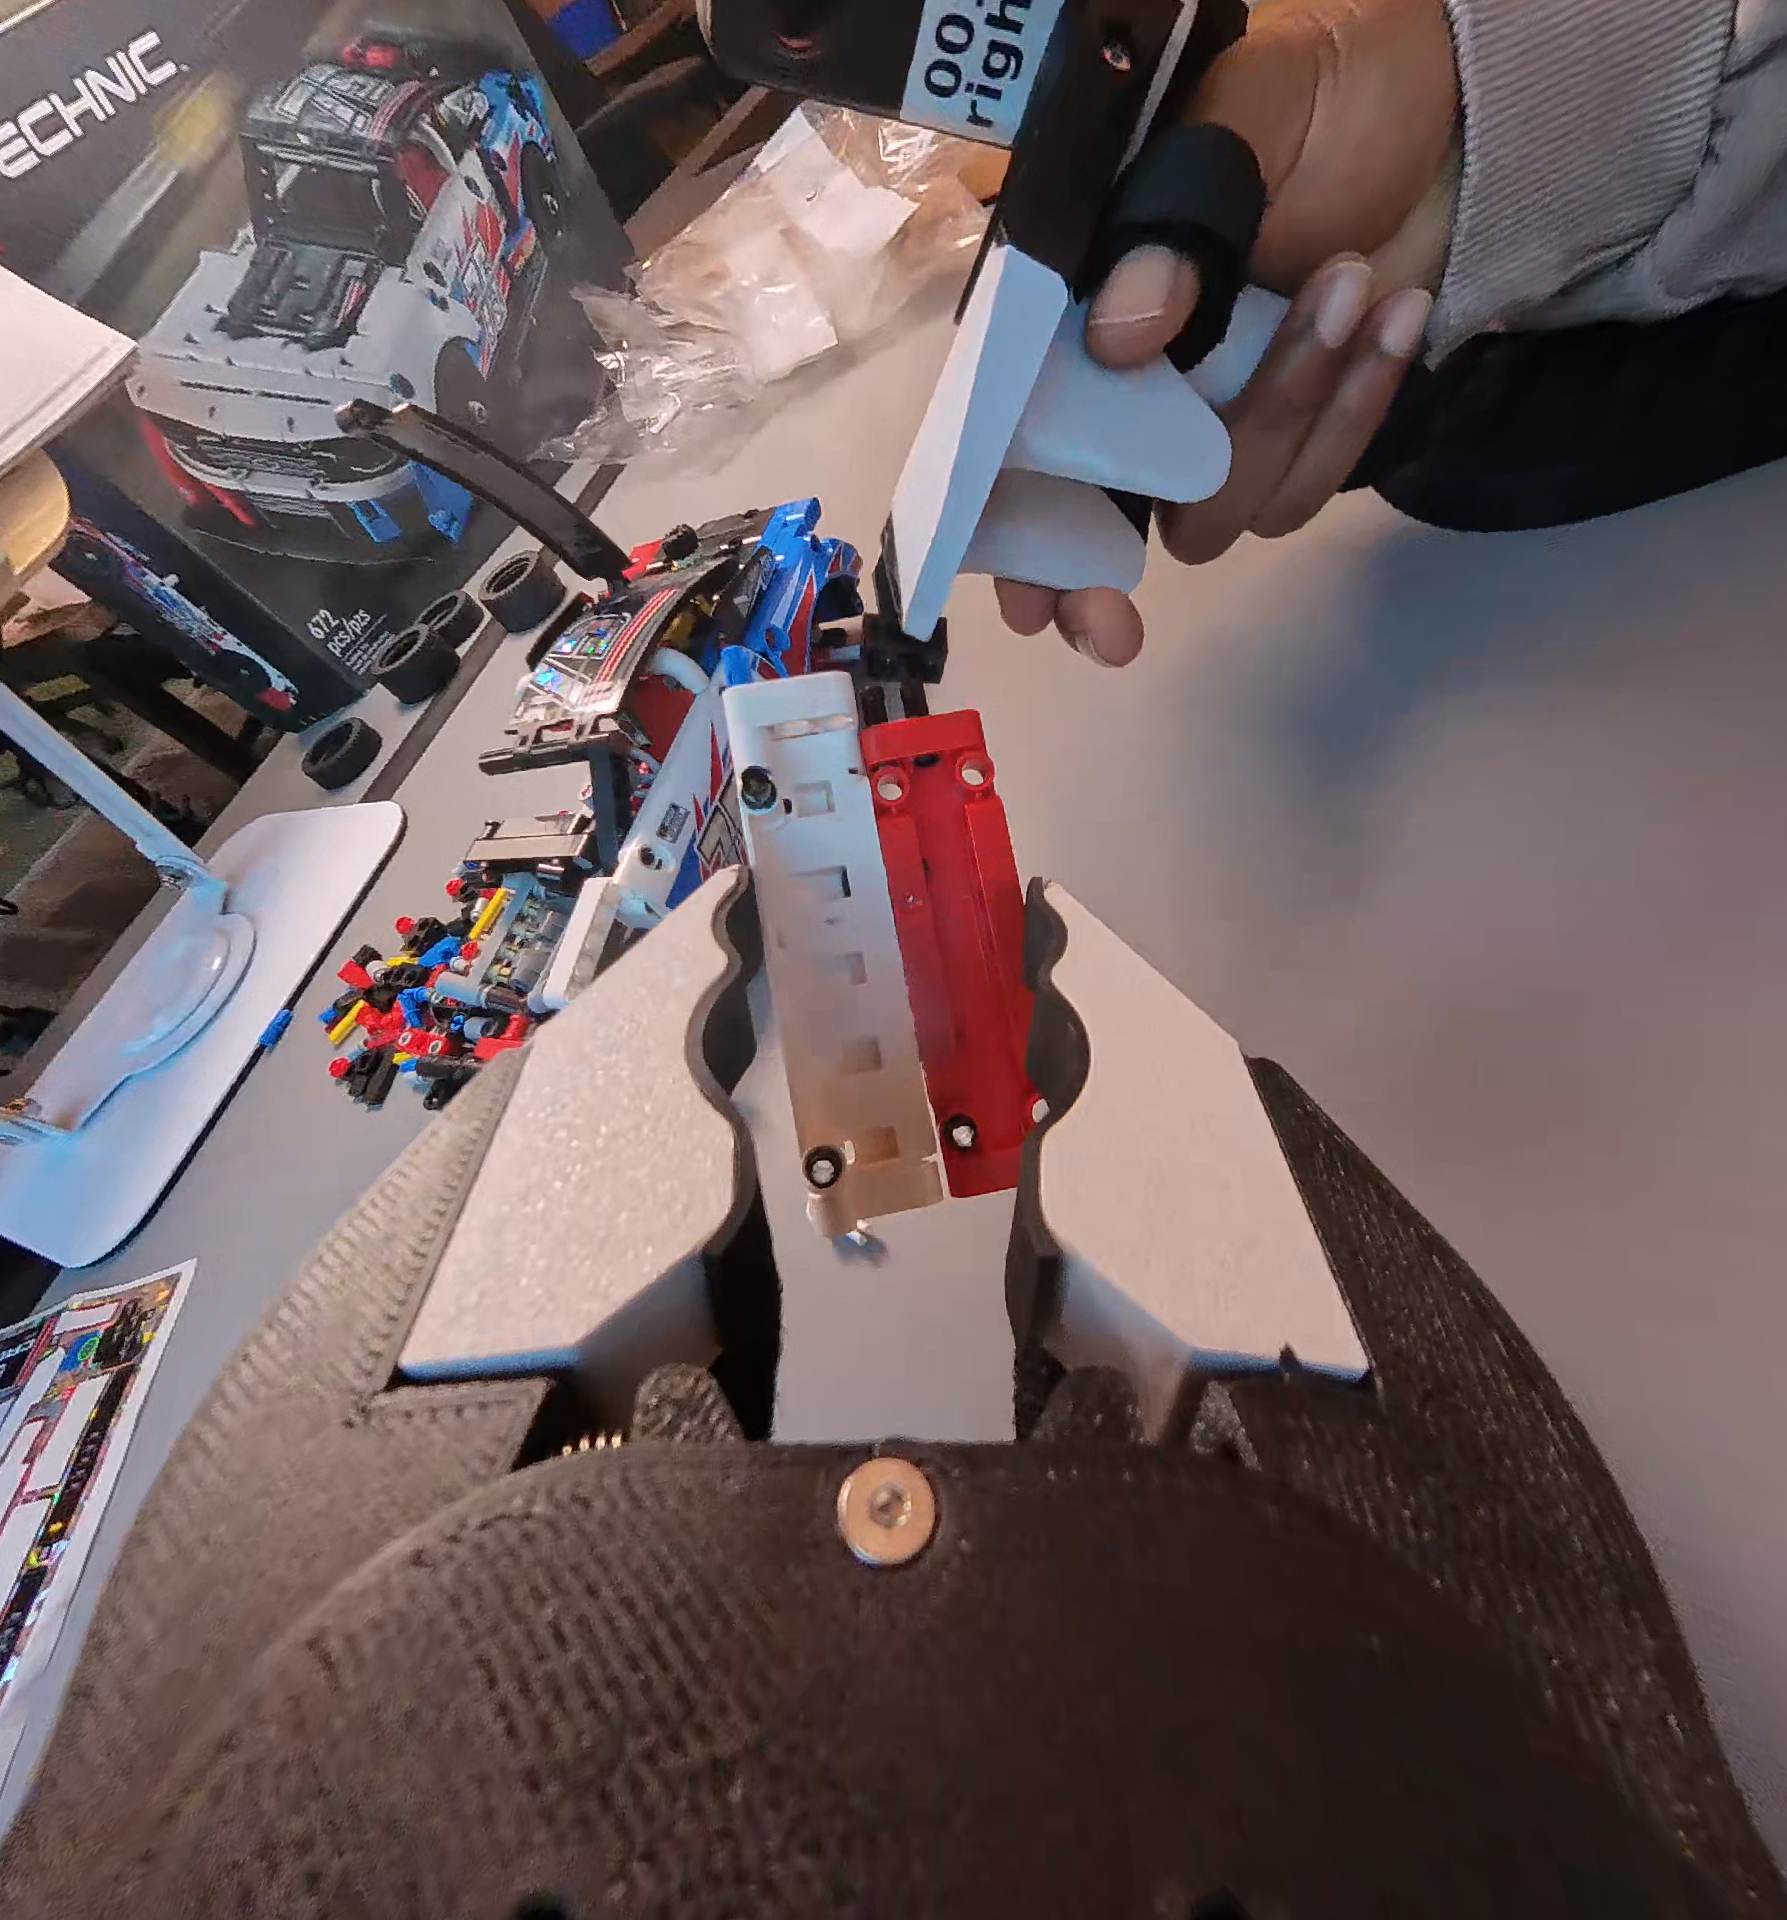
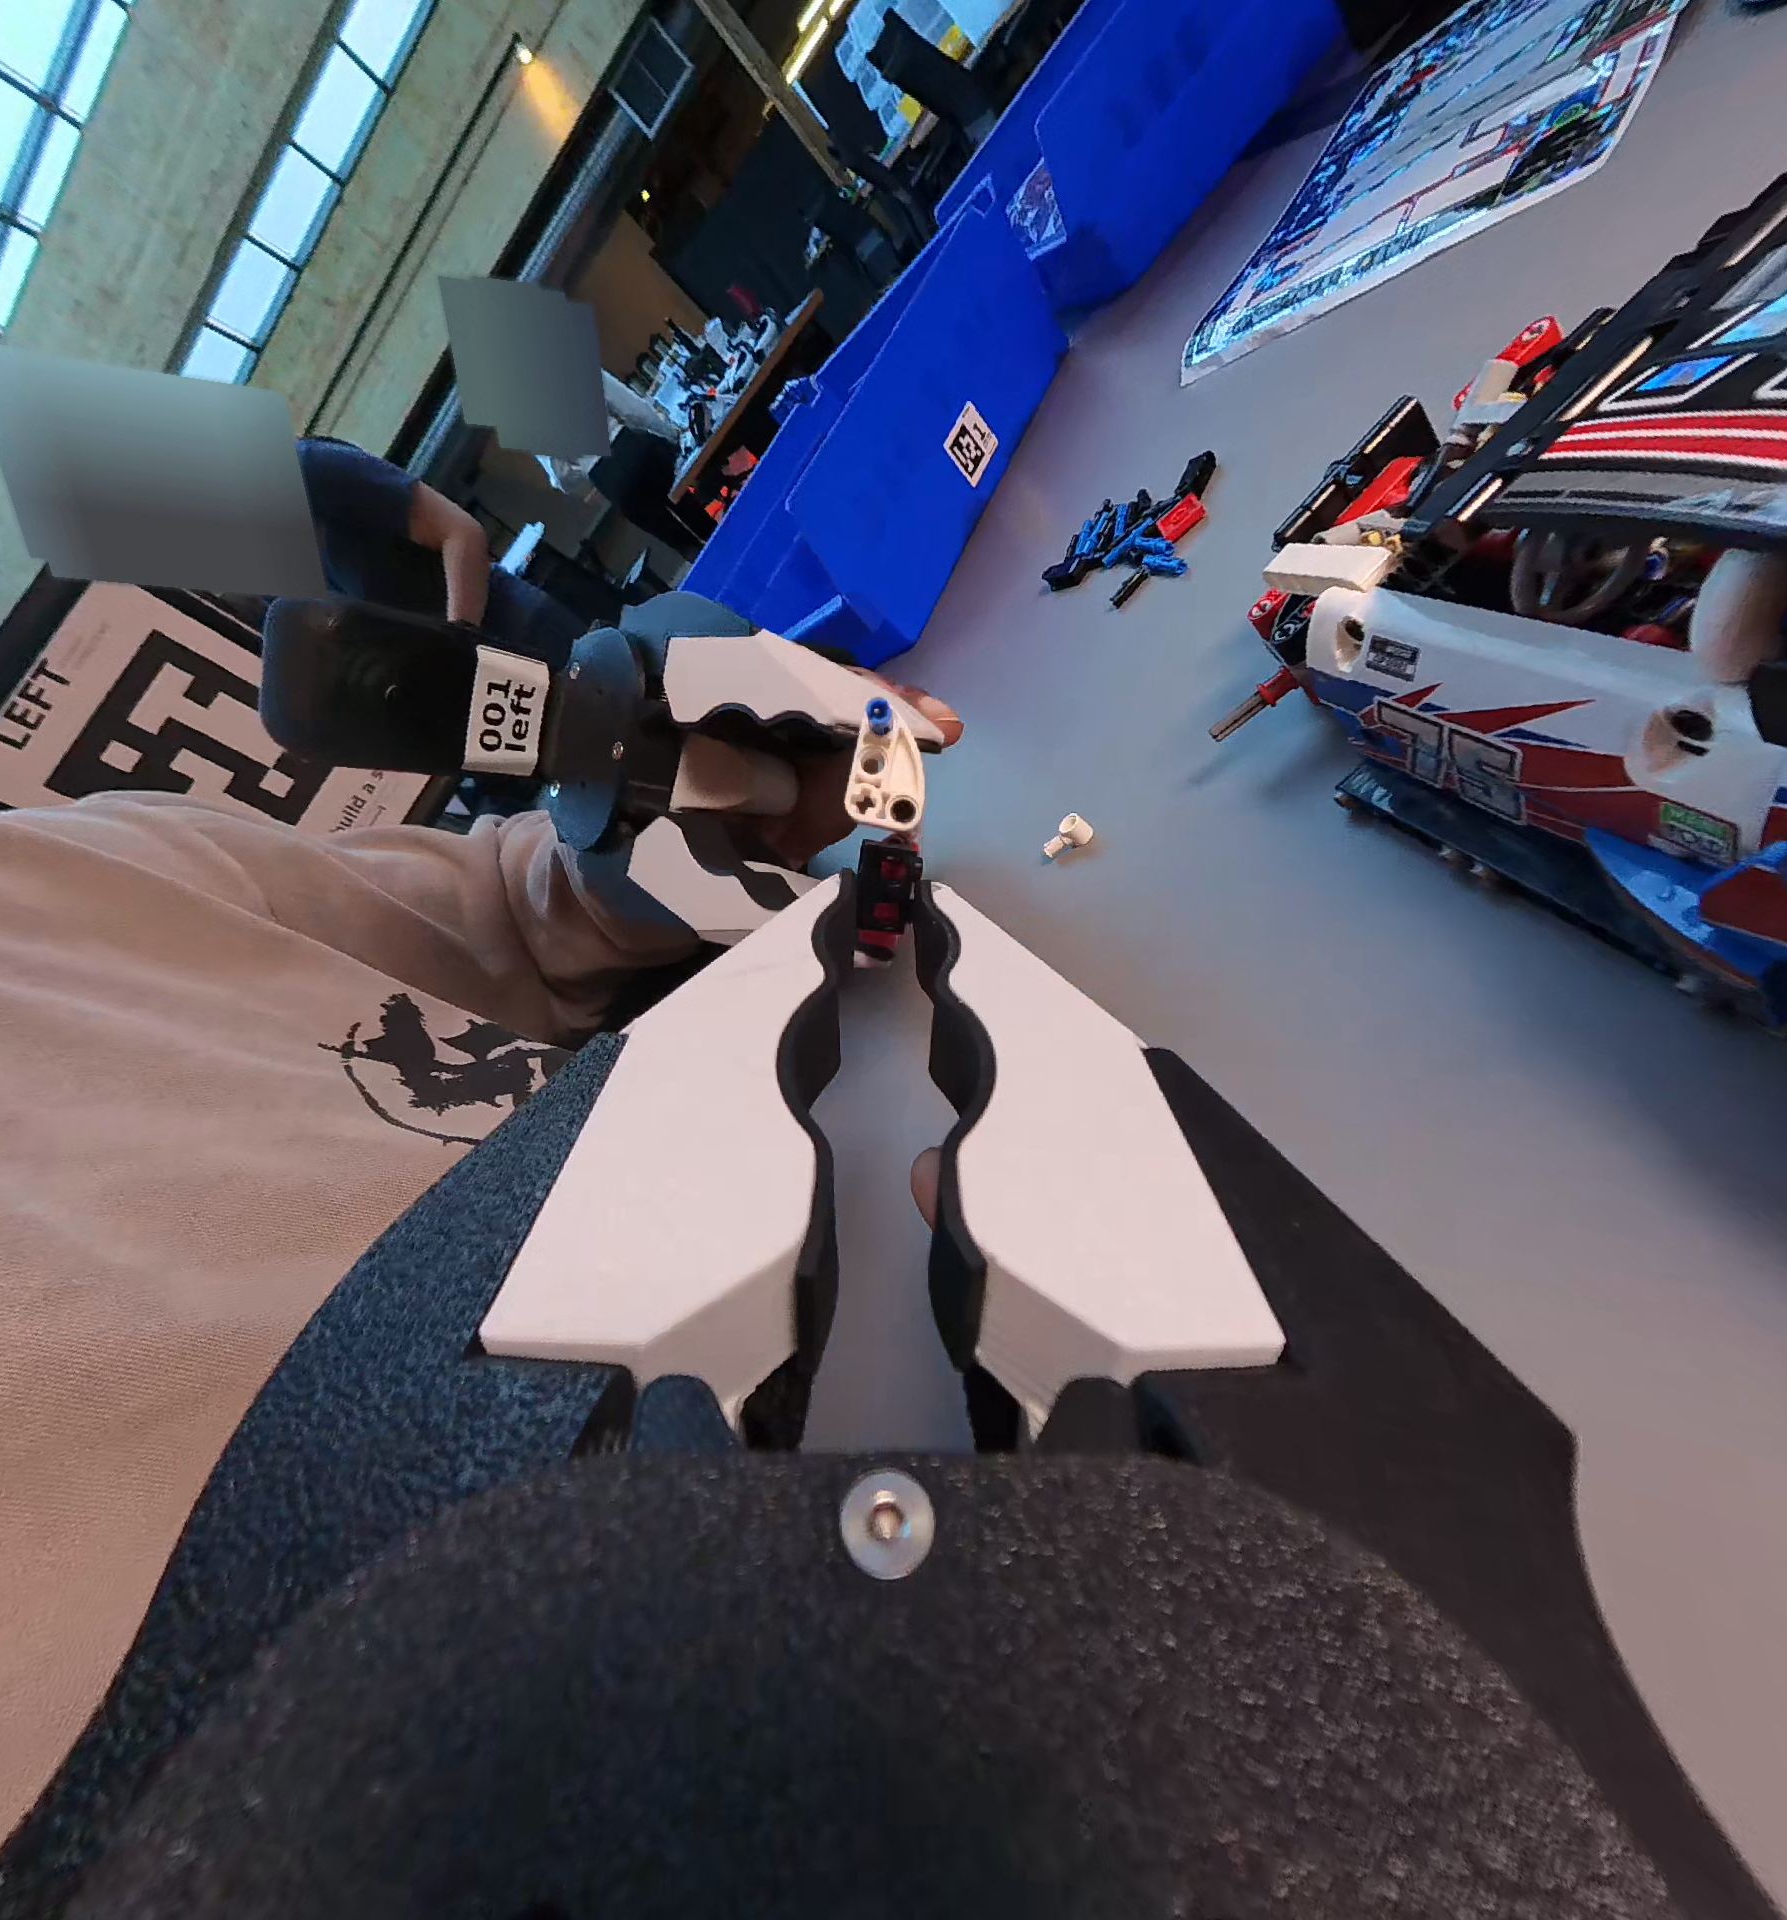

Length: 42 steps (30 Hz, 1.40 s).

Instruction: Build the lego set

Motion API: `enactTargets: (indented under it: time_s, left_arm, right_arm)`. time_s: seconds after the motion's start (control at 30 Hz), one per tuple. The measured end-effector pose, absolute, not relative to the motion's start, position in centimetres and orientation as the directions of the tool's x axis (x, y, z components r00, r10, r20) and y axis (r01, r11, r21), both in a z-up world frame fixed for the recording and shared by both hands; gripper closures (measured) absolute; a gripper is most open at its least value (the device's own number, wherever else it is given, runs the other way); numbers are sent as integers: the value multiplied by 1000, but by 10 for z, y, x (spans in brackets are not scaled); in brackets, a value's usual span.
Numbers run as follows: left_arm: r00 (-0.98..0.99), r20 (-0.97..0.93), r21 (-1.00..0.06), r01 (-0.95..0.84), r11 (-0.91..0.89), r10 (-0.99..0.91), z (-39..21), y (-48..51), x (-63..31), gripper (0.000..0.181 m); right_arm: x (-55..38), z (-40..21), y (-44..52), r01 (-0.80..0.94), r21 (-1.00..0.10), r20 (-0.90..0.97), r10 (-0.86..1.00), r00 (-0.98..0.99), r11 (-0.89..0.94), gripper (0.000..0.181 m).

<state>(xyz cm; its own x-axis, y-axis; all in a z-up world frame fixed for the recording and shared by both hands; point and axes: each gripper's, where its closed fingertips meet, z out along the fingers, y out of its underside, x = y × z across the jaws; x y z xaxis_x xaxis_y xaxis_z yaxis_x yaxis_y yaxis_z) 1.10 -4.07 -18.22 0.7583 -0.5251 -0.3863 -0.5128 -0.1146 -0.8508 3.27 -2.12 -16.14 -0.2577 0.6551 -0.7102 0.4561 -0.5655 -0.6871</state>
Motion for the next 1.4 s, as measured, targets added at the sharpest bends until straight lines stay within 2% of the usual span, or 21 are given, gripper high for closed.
enactTargets:
  time_s: [0.23, 0.47, 1.0, 1.2, 1.33, 1.4]
  left_arm:
    - [725, -453, -797, -590, -129, -519, -195, -40, 12, 132]
    - [649, -510, -720, -681, -134, -565, -215, -48, 19, 133]
    - [650, -384, -803, -586, -110, -656, -220, -59, 29, 135]
    - [642, -366, -811, -576, -108, -674, -221, -61, 32, 136]
    - [691, -307, -890, -452, -59, -655, -197, -59, 32, 179]
    - [660, -404, -838, -544, -33, -633, -202, -59, 30, 173]
  right_arm:
    - [31, -178, -22, 502, -661, -719, 663, -210, -557, 174]
    - [38, -209, -28, 620, -639, -673, 722, -162, -456, 175]
    - [49, -215, -46, 684, -602, -720, 650, -242, -411, 175]
    - [50, -222, -48, 702, -608, -691, 682, -239, -371, 175]
    - [49, -226, -62, 733, -603, -672, 696, -255, -314, 175]
    - [43, -225, -48, 696, -628, -646, 733, -215, -349, 175]
